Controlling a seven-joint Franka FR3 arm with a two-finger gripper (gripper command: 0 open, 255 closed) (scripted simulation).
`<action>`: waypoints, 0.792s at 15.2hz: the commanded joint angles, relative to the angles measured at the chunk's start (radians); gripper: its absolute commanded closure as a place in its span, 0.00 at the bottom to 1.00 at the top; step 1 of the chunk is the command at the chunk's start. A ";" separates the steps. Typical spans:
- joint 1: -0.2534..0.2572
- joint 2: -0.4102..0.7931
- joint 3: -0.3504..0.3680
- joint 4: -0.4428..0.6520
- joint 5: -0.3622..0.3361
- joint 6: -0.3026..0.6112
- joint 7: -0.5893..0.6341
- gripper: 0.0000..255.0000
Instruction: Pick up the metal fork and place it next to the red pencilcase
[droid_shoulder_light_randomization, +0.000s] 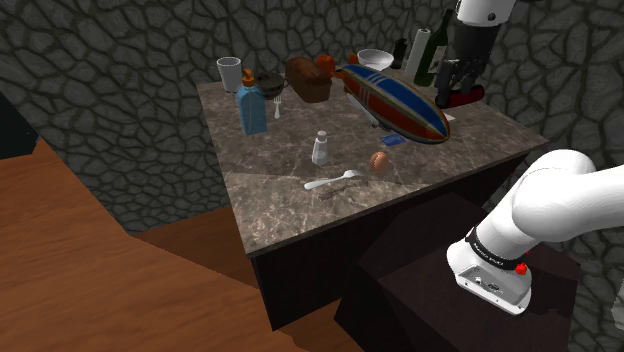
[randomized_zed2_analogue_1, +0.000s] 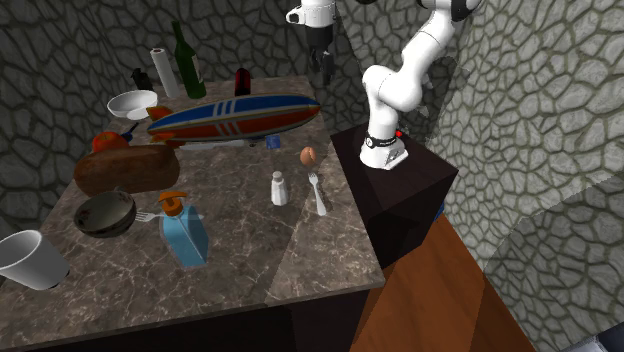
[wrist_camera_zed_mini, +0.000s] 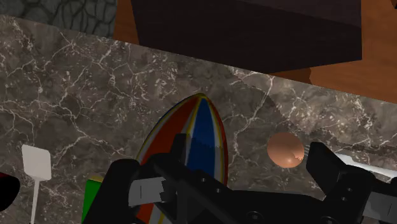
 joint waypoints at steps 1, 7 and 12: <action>0.000 0.000 0.000 0.000 0.000 0.000 0.000 0.00; 0.097 0.161 -0.024 -0.030 0.011 0.179 -0.164 0.00; 0.175 0.306 -0.031 -0.032 0.031 0.315 -0.303 0.00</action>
